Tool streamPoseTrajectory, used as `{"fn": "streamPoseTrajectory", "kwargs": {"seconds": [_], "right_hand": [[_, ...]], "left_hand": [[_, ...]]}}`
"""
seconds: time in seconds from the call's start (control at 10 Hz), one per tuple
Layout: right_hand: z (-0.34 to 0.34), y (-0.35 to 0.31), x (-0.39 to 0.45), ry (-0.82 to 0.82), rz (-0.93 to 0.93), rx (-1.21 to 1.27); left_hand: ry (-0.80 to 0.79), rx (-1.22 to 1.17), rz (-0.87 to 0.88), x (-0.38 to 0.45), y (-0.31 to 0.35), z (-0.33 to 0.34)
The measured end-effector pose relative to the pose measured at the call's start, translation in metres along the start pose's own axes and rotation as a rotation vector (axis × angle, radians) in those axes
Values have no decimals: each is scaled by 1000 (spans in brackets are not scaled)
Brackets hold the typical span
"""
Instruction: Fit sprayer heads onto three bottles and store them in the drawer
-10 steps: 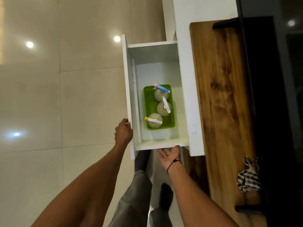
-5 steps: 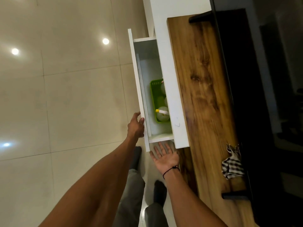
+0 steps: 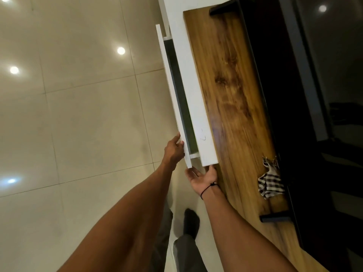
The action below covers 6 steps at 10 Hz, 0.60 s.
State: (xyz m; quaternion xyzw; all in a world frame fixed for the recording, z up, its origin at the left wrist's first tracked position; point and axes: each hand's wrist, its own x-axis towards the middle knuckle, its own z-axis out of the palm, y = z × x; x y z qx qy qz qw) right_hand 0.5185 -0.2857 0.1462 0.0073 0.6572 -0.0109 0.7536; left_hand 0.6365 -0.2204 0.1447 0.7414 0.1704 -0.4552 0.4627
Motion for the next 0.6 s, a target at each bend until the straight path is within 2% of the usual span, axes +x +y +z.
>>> {"fn": "streamPoseTrajectory", "kwargs": {"seconds": [0.3, 0.6], "right_hand": [[-18, -2, -8, -51, -40, -47], [-72, 12, -45, -30, -138, -309]], "left_hand": [[-80, 136, 45, -29, -37, 30], [-120, 152, 109, -94, -67, 39]]}}
